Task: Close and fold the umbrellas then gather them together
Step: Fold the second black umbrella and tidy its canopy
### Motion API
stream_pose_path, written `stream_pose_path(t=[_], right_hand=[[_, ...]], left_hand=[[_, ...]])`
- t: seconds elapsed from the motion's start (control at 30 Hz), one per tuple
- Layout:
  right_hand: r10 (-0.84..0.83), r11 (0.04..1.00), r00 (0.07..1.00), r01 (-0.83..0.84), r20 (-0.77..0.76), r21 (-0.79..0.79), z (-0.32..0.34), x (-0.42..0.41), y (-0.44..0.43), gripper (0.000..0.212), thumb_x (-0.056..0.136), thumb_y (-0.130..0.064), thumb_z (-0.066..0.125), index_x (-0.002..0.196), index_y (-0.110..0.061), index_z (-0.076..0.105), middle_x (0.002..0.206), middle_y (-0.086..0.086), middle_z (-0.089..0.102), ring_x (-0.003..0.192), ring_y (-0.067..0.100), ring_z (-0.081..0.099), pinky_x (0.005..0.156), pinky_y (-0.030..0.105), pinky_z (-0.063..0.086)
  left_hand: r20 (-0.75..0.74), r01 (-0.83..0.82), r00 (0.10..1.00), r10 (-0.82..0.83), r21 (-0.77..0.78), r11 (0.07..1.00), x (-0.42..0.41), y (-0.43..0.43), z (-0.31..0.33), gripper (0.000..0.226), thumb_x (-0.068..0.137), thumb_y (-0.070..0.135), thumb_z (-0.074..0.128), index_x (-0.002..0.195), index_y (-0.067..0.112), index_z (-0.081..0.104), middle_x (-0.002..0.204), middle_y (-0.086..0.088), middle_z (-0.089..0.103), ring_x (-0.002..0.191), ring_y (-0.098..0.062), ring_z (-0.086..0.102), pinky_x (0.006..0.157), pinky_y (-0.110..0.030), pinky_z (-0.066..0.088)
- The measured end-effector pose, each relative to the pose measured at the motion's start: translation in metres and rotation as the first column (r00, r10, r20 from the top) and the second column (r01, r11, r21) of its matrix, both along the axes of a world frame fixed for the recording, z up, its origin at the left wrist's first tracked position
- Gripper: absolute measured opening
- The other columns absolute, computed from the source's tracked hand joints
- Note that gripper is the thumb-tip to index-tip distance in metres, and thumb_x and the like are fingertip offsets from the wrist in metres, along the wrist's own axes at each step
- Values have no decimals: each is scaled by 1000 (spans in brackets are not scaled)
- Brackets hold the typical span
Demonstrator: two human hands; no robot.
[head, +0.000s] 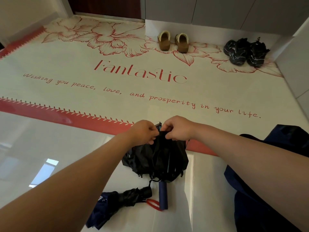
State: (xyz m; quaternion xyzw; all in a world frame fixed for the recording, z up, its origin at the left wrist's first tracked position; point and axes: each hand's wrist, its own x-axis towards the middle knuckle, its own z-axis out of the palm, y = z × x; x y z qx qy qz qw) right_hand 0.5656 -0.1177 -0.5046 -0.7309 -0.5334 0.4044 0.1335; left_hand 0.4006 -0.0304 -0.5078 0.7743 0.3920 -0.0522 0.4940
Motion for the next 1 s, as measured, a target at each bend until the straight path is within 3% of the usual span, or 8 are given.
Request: stream_pose_path(t=[0.1,0.2,0.33,0.5,0.67,0.87,0.93,1.0], right_hand=[[49,999,993,-50,103,10,-1,3,-2,30,83,-3,72,108,-19,77,101,-4,72,93,14,66,88,30,55],[66,997,986,-71,154,30,-2,2,-1,23,85,-11,76,108,-14,77,104,0,72,99,18,64,91,31,51],[81,996,983,-88,166,32,-7,1,2,15,86,-12,75,101,-15,76,96,-1,67,95,19,61,84,30,47],[73,989,972,-99,224,108,-7,-6,0,13,83,-14,75,83,-24,66,87,-8,64,85,13,58,72,27,45],[4,964,954,-83,300,251,-7,-9,-5,18,80,-15,72,79,-27,59,83,-9,62,80,15,59,66,29,46],[92,956,945,-172,314,237,-11,-17,-3,20,80,-12,70,96,-23,66,86,-7,59,82,16,57,66,27,43],[124,970,956,-174,267,169,-9,-16,-1,26,81,-15,70,106,-22,71,87,-4,64,83,16,59,69,27,48],[91,989,984,-107,155,100,-5,-13,3,18,86,-22,67,101,-17,75,87,0,70,82,17,64,72,28,51]], left_hand=[[-40,-2,999,1,-32,999,-3,-2,1,22,98,14,53,77,12,58,68,-5,60,52,-19,54,53,-27,50],[-85,73,994,-73,3,997,-5,-2,1,21,97,17,51,80,9,59,71,-8,63,49,-22,47,57,-28,43],[-70,85,993,-92,-97,992,-8,0,8,17,101,17,50,90,8,59,65,-1,68,42,-17,52,49,-26,49],[-109,101,987,-121,-173,980,-17,5,17,12,101,12,48,104,10,60,94,-6,77,49,-14,57,49,-25,47],[-107,-54,994,27,-260,964,-20,11,22,45,104,47,35,109,19,69,94,0,78,47,-13,39,47,-25,30],[-224,-60,974,45,-61,996,-24,20,15,13,85,28,73,83,17,79,59,1,62,50,-16,40,52,-23,33],[-277,-53,960,45,-20,998,-23,20,15,17,79,27,76,86,12,79,60,-5,55,50,-19,40,53,-25,33],[-265,-43,964,39,-9,999,-22,18,14,16,79,24,77,90,13,78,64,-5,60,50,-17,47,51,-23,34]])
